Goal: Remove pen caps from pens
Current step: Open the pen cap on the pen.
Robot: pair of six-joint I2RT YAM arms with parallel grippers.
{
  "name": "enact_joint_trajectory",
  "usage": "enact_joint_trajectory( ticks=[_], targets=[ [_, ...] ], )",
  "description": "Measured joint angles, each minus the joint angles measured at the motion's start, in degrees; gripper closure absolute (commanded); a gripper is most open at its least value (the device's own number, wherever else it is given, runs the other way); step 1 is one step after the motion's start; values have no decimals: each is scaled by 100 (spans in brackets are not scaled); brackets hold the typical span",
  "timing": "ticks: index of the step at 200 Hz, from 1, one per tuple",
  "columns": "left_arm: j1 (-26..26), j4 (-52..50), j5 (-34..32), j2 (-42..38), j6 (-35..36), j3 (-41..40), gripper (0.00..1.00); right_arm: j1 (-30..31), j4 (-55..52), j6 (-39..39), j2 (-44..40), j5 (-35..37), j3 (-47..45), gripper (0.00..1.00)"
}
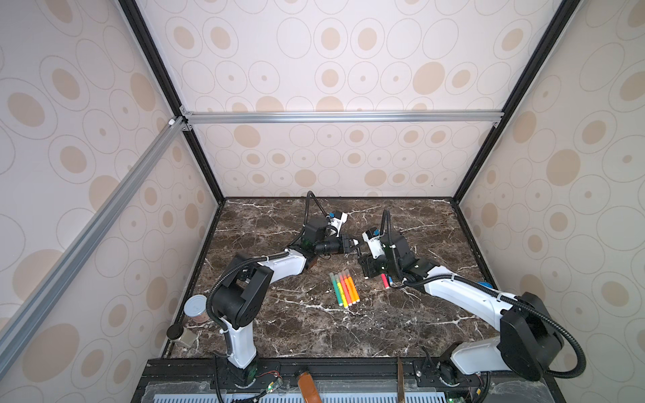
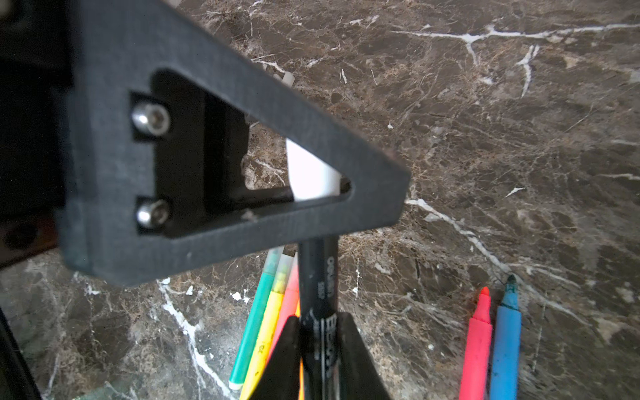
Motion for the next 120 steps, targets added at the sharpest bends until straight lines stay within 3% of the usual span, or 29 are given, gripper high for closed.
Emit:
enact_joint_trajectory(
  ticks=[28,70,120],
  targets=[
    [-4,7,0,0,-15,0,100,0,81,22,195,-20,0,60],
    [-15,63,-4,0,-63,0,100,0,225,96,487,-20,0,72],
    [-28,81,-24,0,-79,0,100,2,409,157,555,-22,0,71]
  ],
)
